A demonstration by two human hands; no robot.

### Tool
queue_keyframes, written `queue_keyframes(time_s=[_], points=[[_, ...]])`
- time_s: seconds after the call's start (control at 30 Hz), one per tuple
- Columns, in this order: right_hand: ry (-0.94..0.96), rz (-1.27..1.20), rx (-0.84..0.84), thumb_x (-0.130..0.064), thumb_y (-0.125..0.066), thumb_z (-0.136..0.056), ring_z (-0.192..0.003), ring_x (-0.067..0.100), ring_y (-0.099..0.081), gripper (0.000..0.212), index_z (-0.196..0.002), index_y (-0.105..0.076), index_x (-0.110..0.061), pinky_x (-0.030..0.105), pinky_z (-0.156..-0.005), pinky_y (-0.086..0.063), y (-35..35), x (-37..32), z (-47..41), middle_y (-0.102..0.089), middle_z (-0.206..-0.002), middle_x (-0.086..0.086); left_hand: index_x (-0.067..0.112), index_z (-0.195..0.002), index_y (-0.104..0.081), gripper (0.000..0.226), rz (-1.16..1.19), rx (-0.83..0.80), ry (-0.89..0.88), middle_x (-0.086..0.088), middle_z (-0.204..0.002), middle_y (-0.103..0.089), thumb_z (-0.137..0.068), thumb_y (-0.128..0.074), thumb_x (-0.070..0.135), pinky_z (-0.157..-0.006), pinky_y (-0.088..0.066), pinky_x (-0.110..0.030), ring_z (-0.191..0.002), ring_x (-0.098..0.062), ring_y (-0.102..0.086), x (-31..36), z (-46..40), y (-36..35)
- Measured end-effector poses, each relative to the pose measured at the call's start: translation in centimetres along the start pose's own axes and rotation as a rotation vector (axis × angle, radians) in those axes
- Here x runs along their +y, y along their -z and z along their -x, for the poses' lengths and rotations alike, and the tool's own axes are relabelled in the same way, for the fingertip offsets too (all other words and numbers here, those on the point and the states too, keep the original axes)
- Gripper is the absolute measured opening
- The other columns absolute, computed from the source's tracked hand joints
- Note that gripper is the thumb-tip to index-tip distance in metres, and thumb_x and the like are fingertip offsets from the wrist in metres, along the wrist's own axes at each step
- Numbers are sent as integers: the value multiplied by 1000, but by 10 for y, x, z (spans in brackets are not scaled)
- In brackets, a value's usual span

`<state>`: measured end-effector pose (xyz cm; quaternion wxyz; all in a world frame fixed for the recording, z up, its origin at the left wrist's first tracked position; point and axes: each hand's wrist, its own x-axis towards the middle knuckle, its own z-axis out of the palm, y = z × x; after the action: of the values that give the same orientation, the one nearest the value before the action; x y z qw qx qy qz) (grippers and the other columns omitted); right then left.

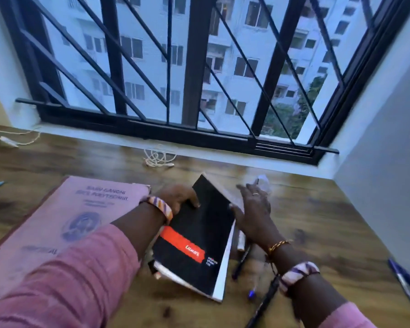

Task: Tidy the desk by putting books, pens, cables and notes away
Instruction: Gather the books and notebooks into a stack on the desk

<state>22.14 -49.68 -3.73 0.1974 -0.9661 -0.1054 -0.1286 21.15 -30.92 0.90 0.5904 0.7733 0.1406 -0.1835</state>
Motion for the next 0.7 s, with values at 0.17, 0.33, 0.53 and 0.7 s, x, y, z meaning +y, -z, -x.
queue_keyframes(time_s=[0.17,0.33,0.53,0.7], points=[[-130,-914,-14,-41,-58,-88,-124,18,-46,75,-144,-13,-21,27,-106,-35,6,-71,-9,-46,-136,6,2,-89,-60,30,352,-79,-226,-6,-65,-73,-80,-43,-21,-58,-59,-28,-56,-16,-69,27,27,79],[-59,-1355,-260,-1,-45,-93,-103,24,-64,29,-119,-51,-13,38,-83,-56,2,-173,-23,-63,-116,13,4,-92,-62,25,305,195,-321,-9,-80,-72,-81,-51,-15,-67,-58,-29,-73,-20,-68,15,51,182],[-286,-1253,-284,5,-47,-80,-74,22,-62,18,-94,-59,2,25,-57,-49,-81,-250,-18,-65,-91,27,-4,-85,-63,8,-172,327,-54,-19,-73,-57,-78,-65,-5,-50,-38,-21,-62,-25,-50,-76,48,243],[-313,-1164,-399,10,-48,-70,-50,3,-63,25,-79,-65,-5,13,-42,-45,-108,-270,2,-68,-58,-5,-8,-90,-68,24,-395,309,-6,-24,-86,-69,-68,-72,2,-63,-48,-32,-69,-28,-63,-119,28,264]])
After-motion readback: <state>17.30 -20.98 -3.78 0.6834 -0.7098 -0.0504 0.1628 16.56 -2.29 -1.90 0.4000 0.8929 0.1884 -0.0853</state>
